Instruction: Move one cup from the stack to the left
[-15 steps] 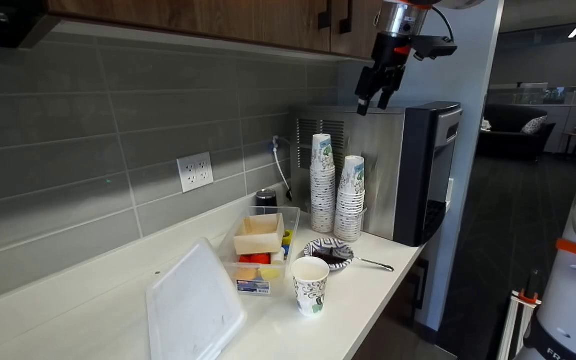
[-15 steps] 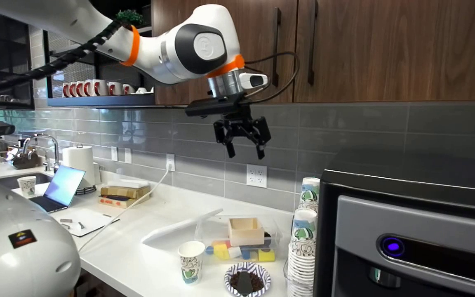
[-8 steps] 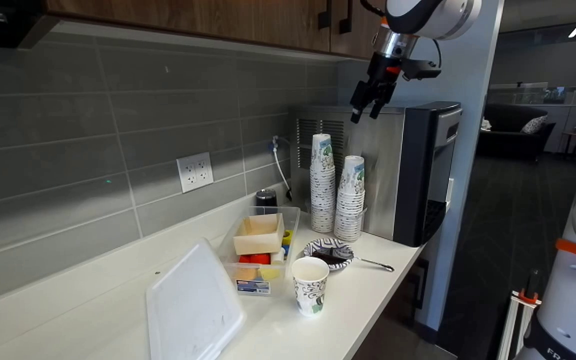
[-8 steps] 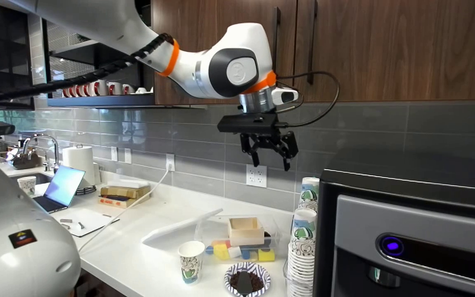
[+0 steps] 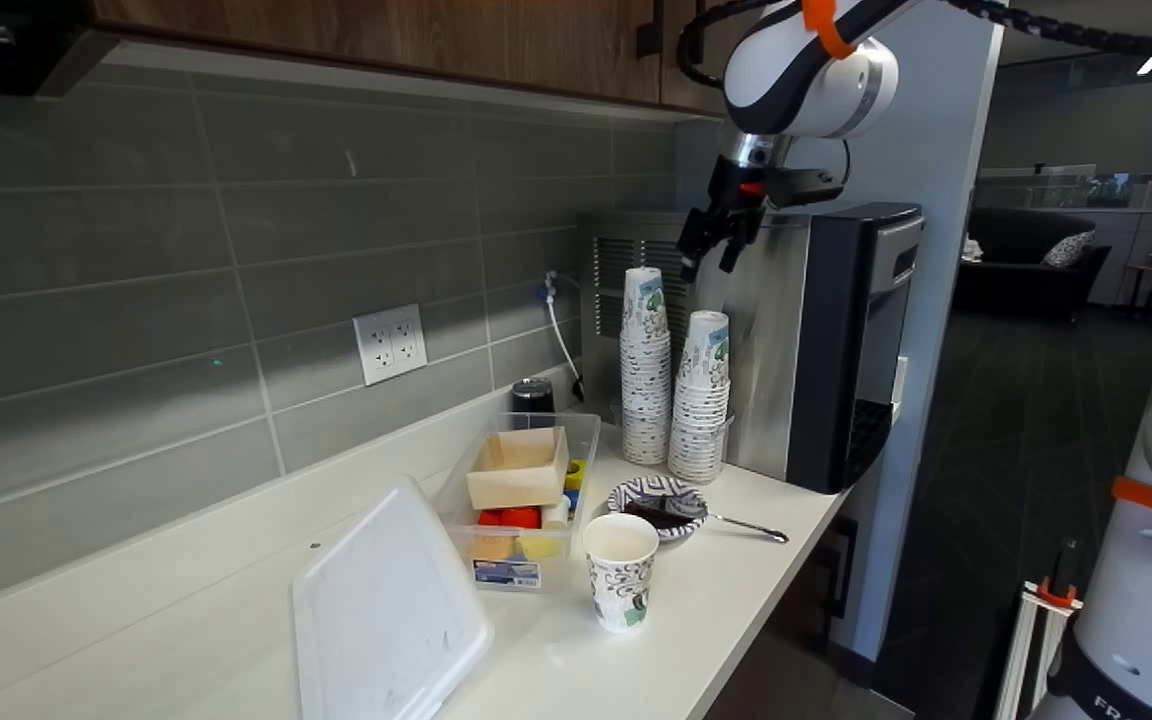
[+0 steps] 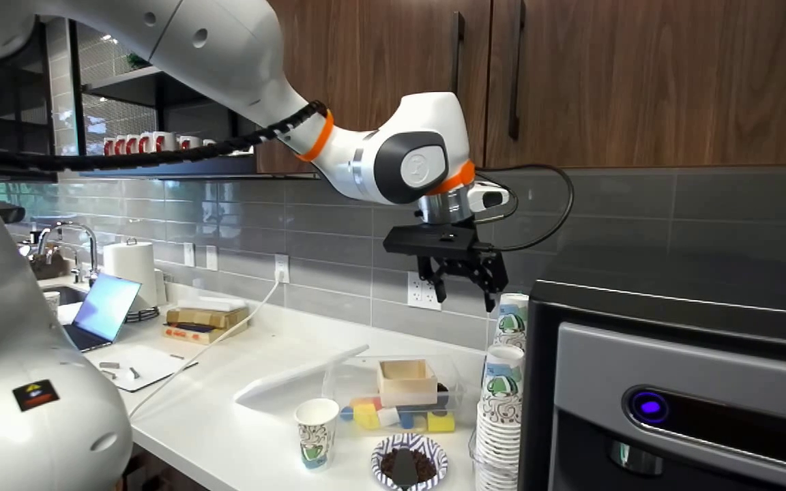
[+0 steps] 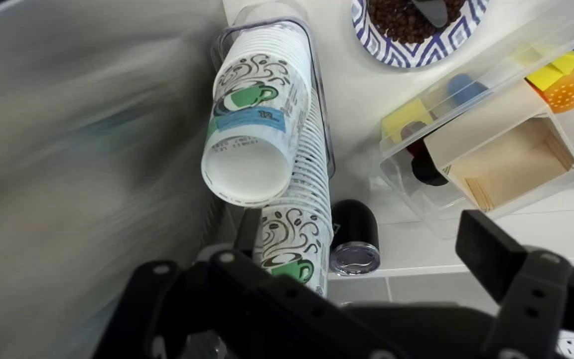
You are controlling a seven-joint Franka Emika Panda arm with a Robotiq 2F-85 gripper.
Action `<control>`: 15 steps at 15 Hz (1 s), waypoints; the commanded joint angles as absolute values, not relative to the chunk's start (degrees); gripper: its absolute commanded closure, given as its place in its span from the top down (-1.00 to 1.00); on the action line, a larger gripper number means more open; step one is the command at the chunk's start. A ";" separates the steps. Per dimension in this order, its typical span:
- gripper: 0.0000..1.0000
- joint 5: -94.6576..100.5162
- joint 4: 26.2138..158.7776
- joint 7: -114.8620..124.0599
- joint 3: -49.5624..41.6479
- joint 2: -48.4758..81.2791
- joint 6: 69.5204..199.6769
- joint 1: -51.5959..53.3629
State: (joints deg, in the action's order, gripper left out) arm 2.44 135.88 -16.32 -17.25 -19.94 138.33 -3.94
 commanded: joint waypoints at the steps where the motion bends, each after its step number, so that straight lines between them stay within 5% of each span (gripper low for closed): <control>1: 1.00 -0.02 133.69 -17.15 -16.79 -16.15 140.23 -5.18; 15: 1.00 0.45 134.65 -16.02 -15.56 -14.43 139.70 -7.35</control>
State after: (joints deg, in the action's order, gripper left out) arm 0.84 134.73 -15.81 -16.71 -14.48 139.87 -6.20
